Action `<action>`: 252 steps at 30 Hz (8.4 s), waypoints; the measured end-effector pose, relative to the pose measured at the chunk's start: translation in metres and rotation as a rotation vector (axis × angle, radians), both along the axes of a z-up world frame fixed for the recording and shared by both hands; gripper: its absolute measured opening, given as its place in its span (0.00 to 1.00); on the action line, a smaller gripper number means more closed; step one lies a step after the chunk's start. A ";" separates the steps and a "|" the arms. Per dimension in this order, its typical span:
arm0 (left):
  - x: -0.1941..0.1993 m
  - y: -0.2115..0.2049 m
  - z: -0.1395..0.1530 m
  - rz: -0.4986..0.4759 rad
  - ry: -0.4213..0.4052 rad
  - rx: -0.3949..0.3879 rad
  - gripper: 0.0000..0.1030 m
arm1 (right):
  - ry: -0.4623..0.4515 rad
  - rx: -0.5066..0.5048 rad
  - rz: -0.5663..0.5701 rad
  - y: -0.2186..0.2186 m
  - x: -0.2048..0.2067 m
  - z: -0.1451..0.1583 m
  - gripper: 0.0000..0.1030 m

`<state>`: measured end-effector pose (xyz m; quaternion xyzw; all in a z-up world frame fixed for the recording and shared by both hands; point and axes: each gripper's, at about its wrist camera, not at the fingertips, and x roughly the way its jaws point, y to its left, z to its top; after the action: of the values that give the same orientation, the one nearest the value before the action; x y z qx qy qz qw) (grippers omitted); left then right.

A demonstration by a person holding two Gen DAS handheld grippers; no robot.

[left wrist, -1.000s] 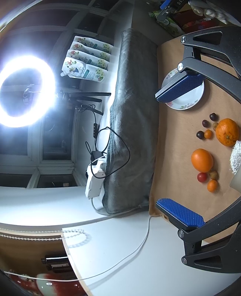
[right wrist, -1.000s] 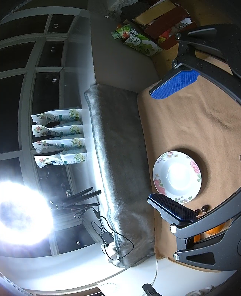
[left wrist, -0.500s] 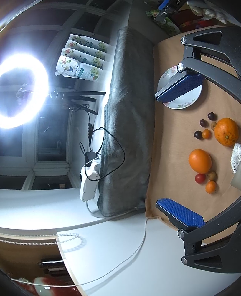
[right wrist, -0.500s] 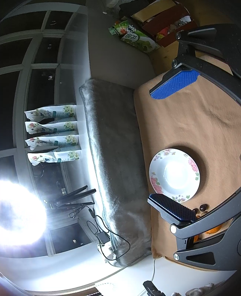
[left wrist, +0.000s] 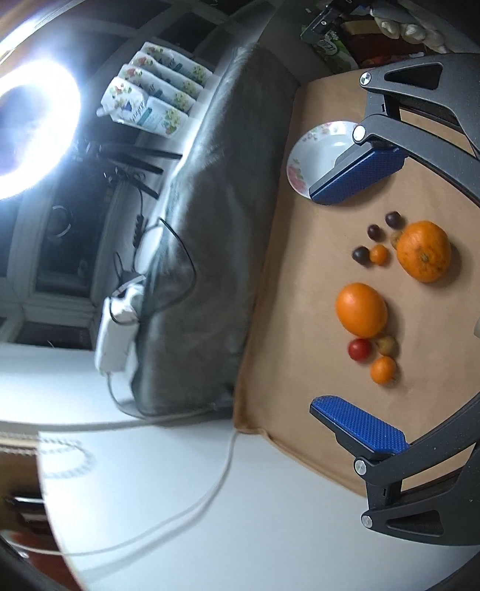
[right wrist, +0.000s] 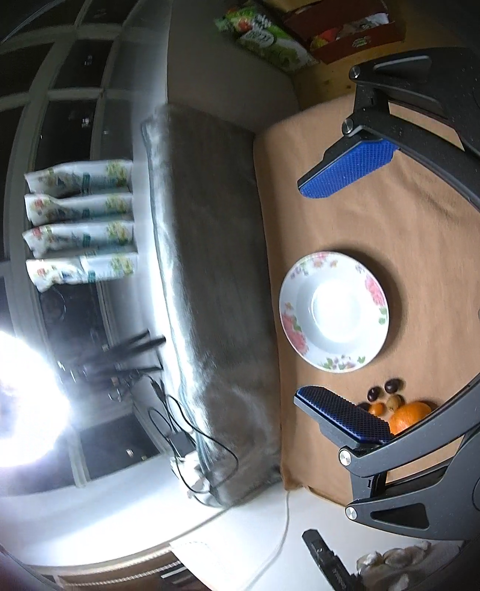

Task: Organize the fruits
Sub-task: 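Move the left tool toward the large orange and open its fingers around it, then close the left tool on the large orange and lift it, then carry the large orange with the left tool and release it onto the white plate, then move the left tool back over the mandarin beside the small fruits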

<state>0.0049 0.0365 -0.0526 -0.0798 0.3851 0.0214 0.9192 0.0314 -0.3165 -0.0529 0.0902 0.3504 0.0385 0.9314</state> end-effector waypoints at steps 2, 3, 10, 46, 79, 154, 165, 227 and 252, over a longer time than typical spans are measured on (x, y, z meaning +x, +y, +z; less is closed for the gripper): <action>-0.002 0.007 -0.007 0.014 0.021 -0.022 0.99 | 0.011 0.009 0.038 0.008 0.006 -0.002 1.00; -0.004 0.012 -0.011 0.023 0.033 -0.033 0.99 | 0.018 0.015 0.060 0.013 0.009 -0.003 1.00; -0.017 0.031 -0.037 0.059 0.098 -0.068 0.91 | 0.095 0.075 0.195 0.048 0.039 -0.021 1.00; 0.024 0.033 -0.127 0.006 0.305 -0.350 0.53 | 0.621 0.266 0.702 0.238 0.151 -0.148 0.99; 0.054 0.032 -0.159 -0.009 0.388 -0.354 0.46 | 0.819 0.293 0.749 0.294 0.155 -0.213 0.70; 0.096 -0.152 -0.114 -0.463 0.359 -0.255 0.44 | 0.606 0.379 0.371 0.062 0.119 -0.142 0.67; 0.102 -0.175 -0.124 -0.495 0.394 -0.255 0.44 | 0.633 0.398 0.320 0.043 0.113 -0.152 0.67; 0.049 -0.081 -0.085 -0.307 0.293 -0.119 0.67 | 0.417 0.231 0.241 0.039 0.079 -0.102 0.90; -0.007 -0.026 -0.141 -0.246 0.430 -0.325 0.67 | 0.568 0.199 0.429 0.140 0.042 -0.144 0.90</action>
<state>-0.0022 0.0104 -0.1939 -0.1722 0.5760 -0.1354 0.7876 0.0733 -0.1764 -0.1973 0.1118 0.6004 0.2401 0.7546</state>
